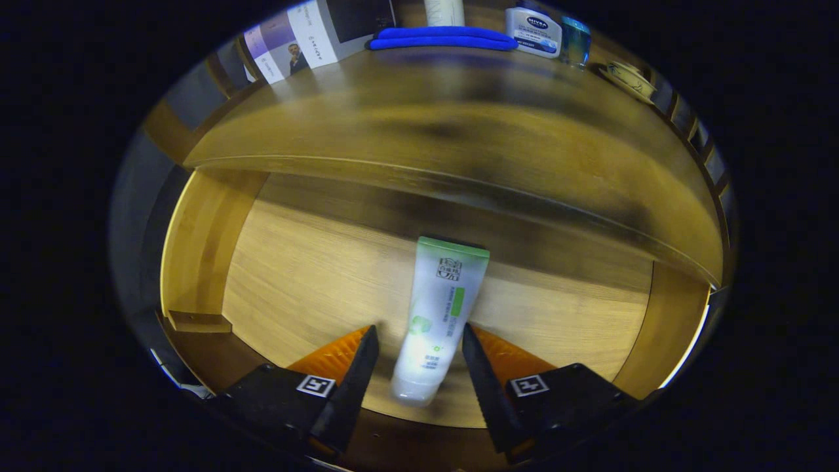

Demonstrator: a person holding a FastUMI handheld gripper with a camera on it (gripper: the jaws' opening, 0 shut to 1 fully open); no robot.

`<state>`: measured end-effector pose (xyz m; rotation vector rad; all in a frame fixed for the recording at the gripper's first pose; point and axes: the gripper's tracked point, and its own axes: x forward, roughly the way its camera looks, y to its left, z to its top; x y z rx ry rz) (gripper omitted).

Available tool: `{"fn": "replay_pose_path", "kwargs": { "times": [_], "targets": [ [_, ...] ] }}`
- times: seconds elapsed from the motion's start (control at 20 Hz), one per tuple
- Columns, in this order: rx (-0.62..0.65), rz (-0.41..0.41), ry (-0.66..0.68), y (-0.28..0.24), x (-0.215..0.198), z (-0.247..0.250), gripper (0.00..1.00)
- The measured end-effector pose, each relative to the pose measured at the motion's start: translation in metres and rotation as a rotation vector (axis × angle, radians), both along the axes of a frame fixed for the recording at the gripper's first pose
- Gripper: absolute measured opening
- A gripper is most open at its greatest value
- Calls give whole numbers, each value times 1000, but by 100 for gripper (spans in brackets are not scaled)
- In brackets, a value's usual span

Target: Pull open the drawer, take out the items inside it, and place them on the countertop above the cabinet.

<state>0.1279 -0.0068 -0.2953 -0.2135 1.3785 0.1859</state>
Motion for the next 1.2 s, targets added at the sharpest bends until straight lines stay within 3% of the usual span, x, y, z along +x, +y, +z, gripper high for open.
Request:
{"fn": "replay_pose_path", "kwargs": {
  "times": [0.3, 0.6, 1.2],
  "targets": [
    [-24, 107, 1, 5, -6, 2, 42],
    [-1, 186, -50, 13, -14, 20, 42],
    [197, 233, -265, 41, -37, 137, 41]
  ]
}}
